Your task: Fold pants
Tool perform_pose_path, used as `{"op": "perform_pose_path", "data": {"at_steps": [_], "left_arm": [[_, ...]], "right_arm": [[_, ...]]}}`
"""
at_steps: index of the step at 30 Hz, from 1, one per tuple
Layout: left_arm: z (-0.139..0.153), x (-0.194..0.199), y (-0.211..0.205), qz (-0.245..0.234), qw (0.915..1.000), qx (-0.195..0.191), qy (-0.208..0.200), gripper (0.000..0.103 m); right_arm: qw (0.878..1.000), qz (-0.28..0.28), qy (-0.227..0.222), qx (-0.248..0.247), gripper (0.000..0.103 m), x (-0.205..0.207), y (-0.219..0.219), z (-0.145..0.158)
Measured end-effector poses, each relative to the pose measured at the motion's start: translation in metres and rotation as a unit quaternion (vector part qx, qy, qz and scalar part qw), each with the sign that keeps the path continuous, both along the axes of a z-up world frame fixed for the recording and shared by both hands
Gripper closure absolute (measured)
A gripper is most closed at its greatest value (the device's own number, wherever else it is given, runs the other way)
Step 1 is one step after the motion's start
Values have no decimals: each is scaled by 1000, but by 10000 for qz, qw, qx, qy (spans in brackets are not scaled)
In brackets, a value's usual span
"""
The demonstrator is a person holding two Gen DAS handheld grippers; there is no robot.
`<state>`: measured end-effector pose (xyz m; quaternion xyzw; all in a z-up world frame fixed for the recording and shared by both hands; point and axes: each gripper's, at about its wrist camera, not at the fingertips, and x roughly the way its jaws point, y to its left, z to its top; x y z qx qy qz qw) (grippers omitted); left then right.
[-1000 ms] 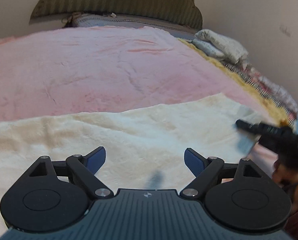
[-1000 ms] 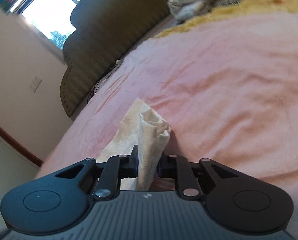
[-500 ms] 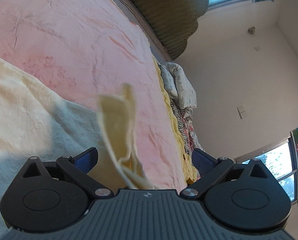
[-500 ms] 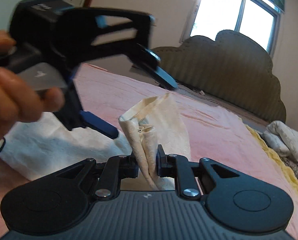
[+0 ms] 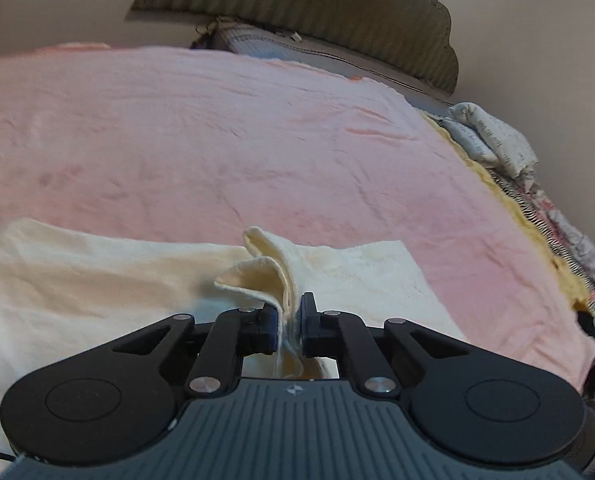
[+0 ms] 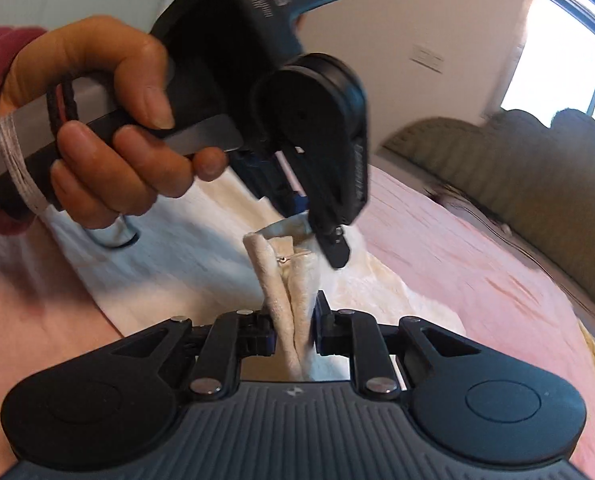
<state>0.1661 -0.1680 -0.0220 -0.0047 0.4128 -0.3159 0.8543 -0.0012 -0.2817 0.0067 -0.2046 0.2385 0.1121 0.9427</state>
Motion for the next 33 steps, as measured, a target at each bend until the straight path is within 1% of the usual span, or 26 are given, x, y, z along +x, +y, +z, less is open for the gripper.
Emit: {"op": "perform_pose_path", "data": {"at_steps": [2, 3, 6, 7, 8, 9, 10, 11, 12, 13, 14, 15, 17, 18, 19, 20, 21, 22, 23, 25, 26, 29, 31, 33], "left_arm": [[-4, 1, 17, 217, 9992, 264, -223, 95], [-7, 1, 24, 343, 9985, 350, -248, 95], [-22, 9, 46, 519, 9972, 513, -176, 95], [-27, 11, 50, 532, 9969, 561, -108, 93], [-30, 12, 54, 620, 9963, 597, -27, 79], [-30, 11, 62, 702, 9961, 535, 5, 62], [-27, 10, 71, 793, 9957, 484, -16, 59], [-24, 8, 78, 960, 9939, 527, -111, 48], [-22, 6, 84, 1129, 9916, 599, -209, 40], [-20, 5, 90, 1280, 9893, 648, -273, 39], [-18, 4, 97, 1398, 9876, 644, -300, 38], [-14, 4, 104, 1510, 9863, 598, -280, 38], [-10, 2, 114, 1693, 9840, 530, -181, 38], [-9, 1, 119, 1734, 9835, 476, -170, 38], [-8, 0, 121, 1746, 9834, 462, -175, 38], [-7, -3, 123, 1763, 9830, 481, -198, 38], [-6, -5, 123, 1776, 9825, 522, -215, 38], [-6, -7, 123, 1762, 9826, 557, -208, 38], [-6, -8, 123, 1736, 9831, 553, -158, 38], [-5, -12, 127, 1676, 9851, 390, 23, 38], [-7, -13, 130, 1645, 9859, 254, 181, 37], [-8, -16, 135, 1641, 9847, -101, 579, 37], [-5, -19, 140, 1625, 9839, -263, 700, 37], [-1, -23, 143, 1620, 9832, -388, 742, 35]], "right_arm": [[9995, 311, -22, 32, 86, 9, 18, -2], [9990, 439, -8, 65, 86, 14, 25, -5], [9970, 761, 76, 148, 86, 29, 41, -14], [9967, 800, 114, 115, 86, 33, 47, -19], [9967, 793, 185, 50, 86, 37, 51, -26], [9964, 784, 309, -49, 83, 39, 57, -32], [9970, 701, 264, -206, 83, 38, 62, -35], [9968, 692, 178, -346, 82, 32, 64, -34], [9957, 804, 167, -429, 80, 25, 64, -30], [9944, 973, 215, -358, 79, 17, 62, -25], [9937, 1072, 273, -155, 79, 11, 55, -18], [9931, 1116, 336, 151, 79, 7, 46, -10], [9908, 1023, 418, 776, 79, 5, 26, 5], [9878, 1031, 413, 1089, 79, 4, 17, 11], [9820, 1080, 420, 1494, 79, 5, 7, 17], [9782, 1075, 450, 1721, 79, 7, 1, 20], [9777, 1042, 501, 1754, 78, 9, -1, 20], [9806, 1027, 571, 1571, 77, 12, 2, 17], [9851, 1001, 593, 1263, 77, 13, 6, 12], [9930, 892, 513, 587, 77, 10, 34, 6], [9944, 874, 475, 368, 77, 8, 37, 3], [9950, 891, 460, -9, 77, 9, 48, -11], [9937, 990, 504, -178, 77, 1, 51, -12], [9938, 955, 437, -356, 77, -1, 52, -14]]}}
